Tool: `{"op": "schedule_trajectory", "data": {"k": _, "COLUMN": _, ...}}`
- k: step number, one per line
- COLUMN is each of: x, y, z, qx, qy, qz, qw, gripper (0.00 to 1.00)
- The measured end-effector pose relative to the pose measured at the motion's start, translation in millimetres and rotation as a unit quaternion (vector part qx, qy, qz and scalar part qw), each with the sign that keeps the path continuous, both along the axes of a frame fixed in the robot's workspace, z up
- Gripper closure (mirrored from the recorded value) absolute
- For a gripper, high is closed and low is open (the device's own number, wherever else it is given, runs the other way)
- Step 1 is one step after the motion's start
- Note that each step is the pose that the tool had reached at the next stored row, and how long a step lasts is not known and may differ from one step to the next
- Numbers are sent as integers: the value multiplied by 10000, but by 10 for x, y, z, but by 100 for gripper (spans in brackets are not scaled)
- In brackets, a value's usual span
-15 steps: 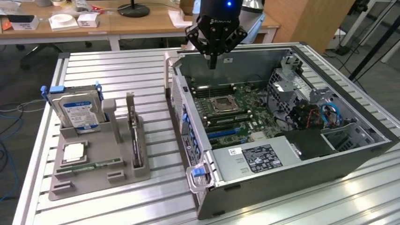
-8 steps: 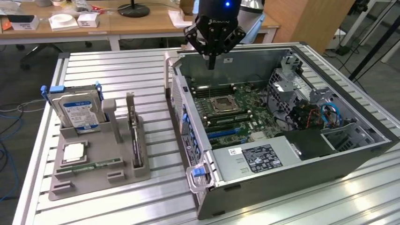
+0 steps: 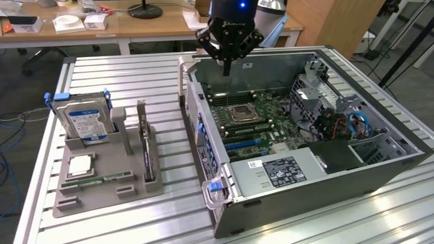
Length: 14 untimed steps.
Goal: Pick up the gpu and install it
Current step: 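Reach for the gpu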
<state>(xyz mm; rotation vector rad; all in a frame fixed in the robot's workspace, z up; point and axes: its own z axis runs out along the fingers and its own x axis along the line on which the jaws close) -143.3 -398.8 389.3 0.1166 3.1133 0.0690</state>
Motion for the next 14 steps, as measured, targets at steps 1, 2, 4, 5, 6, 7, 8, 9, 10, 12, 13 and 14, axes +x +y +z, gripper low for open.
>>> {"op": "schedule_trajectory", "data": {"k": 1, "x": -2, "y": 0, "z": 0, "qx": 0, "qy": 0, "qz": 1, "qw": 10000, "gripper": 89}}
{"op": "schedule_trajectory", "data": {"k": 2, "x": -12, "y": 0, "z": -1, "qx": -1, "qy": 0, "qz": 0, "qw": 10000, "gripper": 89}}
{"op": "schedule_trajectory", "data": {"k": 4, "x": -42, "y": 0, "z": -3, "qx": -1, "qy": 0, "qz": 0, "qw": 10000, "gripper": 89}}
{"op": "schedule_trajectory", "data": {"k": 5, "x": -72, "y": 0, "z": -5, "qx": -1, "qy": 0, "qz": 0, "qw": 10000, "gripper": 89}}
{"op": "schedule_trajectory", "data": {"k": 6, "x": -88, "y": 0, "z": -6, "qx": 0, "qy": 0, "qz": 0, "qw": 10000, "gripper": 89}}
{"op": "schedule_trajectory", "data": {"k": 7, "x": -105, "y": 0, "z": -7, "qx": 0, "qy": 0, "qz": 1, "qw": 10000, "gripper": 89}}
{"op": "schedule_trajectory", "data": {"k": 8, "x": -116, "y": 0, "z": -8, "qx": 0, "qy": 0, "qz": 0, "qw": 10000, "gripper": 89}}
{"op": "schedule_trajectory", "data": {"k": 9, "x": -127, "y": 0, "z": -9, "qx": 0, "qy": 0, "qz": 0, "qw": 10000, "gripper": 89}}
{"op": "schedule_trajectory", "data": {"k": 10, "x": -153, "y": 0, "z": -10, "qx": 0, "qy": 0, "qz": 0, "qw": 10000, "gripper": 89}}
{"op": "schedule_trajectory", "data": {"k": 12, "x": -178, "y": 0, "z": -11, "qx": 0, "qy": 0, "qz": 0, "qw": 10000, "gripper": 89}}
{"op": "schedule_trajectory", "data": {"k": 13, "x": -191, "y": 0, "z": -12, "qx": 0, "qy": 0, "qz": 0, "qw": 10000, "gripper": 89}}
{"op": "schedule_trajectory", "data": {"k": 14, "x": -203, "y": 0, "z": -13, "qx": 0, "qy": 0, "qz": 0, "qw": 10000, "gripper": 89}}
